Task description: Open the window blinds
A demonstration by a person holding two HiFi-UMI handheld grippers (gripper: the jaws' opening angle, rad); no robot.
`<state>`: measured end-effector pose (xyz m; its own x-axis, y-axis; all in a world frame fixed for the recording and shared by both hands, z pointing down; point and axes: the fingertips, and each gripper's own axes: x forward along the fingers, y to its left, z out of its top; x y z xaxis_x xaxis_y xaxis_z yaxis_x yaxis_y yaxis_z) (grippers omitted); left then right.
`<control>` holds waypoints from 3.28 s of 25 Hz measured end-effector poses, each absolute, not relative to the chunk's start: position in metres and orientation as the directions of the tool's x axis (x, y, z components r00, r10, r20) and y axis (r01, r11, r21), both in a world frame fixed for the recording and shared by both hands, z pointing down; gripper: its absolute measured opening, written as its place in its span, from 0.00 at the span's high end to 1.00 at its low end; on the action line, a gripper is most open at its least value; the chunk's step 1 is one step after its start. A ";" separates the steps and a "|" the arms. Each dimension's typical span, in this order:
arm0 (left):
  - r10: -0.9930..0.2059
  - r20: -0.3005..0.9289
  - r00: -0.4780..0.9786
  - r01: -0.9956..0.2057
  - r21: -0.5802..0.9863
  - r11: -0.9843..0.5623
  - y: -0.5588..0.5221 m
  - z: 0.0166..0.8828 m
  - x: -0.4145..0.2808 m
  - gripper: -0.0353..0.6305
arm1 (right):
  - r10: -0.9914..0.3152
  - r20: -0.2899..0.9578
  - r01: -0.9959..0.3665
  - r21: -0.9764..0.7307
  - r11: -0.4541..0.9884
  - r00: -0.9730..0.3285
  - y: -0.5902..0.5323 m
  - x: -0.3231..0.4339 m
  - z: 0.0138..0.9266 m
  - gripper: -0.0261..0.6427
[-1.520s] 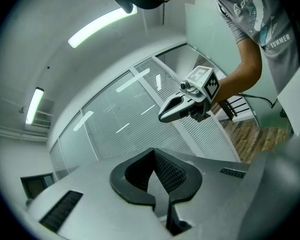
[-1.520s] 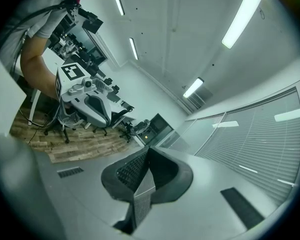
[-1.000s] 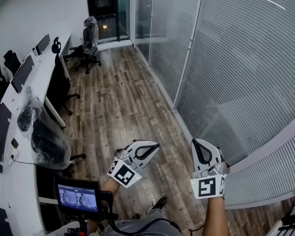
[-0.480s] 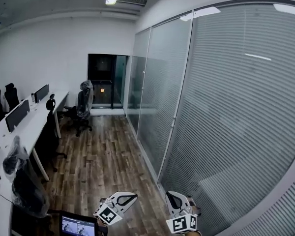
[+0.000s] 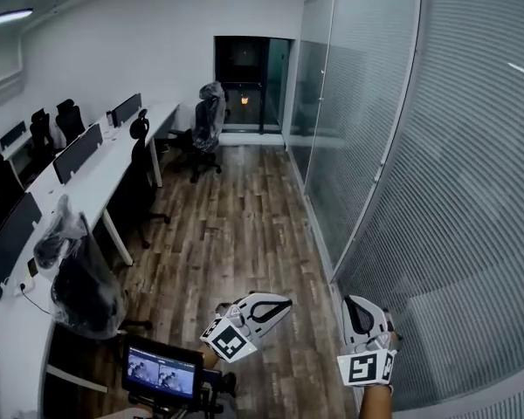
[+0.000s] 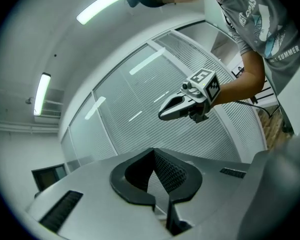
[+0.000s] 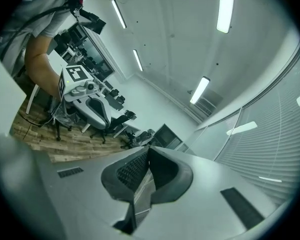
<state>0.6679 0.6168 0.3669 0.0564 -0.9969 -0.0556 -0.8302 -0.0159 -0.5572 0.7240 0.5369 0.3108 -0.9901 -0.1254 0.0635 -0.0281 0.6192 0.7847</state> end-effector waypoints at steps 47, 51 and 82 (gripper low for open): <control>-0.984 -0.126 0.125 -0.867 -0.497 -0.046 0.295 0.355 0.225 0.94 | -0.106 0.109 0.027 0.812 0.582 -0.988 0.233 0.264 0.313 0.96; -0.985 -0.121 0.120 -0.864 -0.502 -0.044 0.262 0.350 0.209 0.94 | -0.101 0.116 0.034 0.807 0.590 -0.988 0.199 0.246 0.313 0.96; -0.924 -0.175 0.340 -0.797 -0.574 -0.185 0.106 0.351 -0.098 0.94 | -0.378 0.113 -0.157 0.774 0.614 -0.919 0.015 -0.028 0.351 0.96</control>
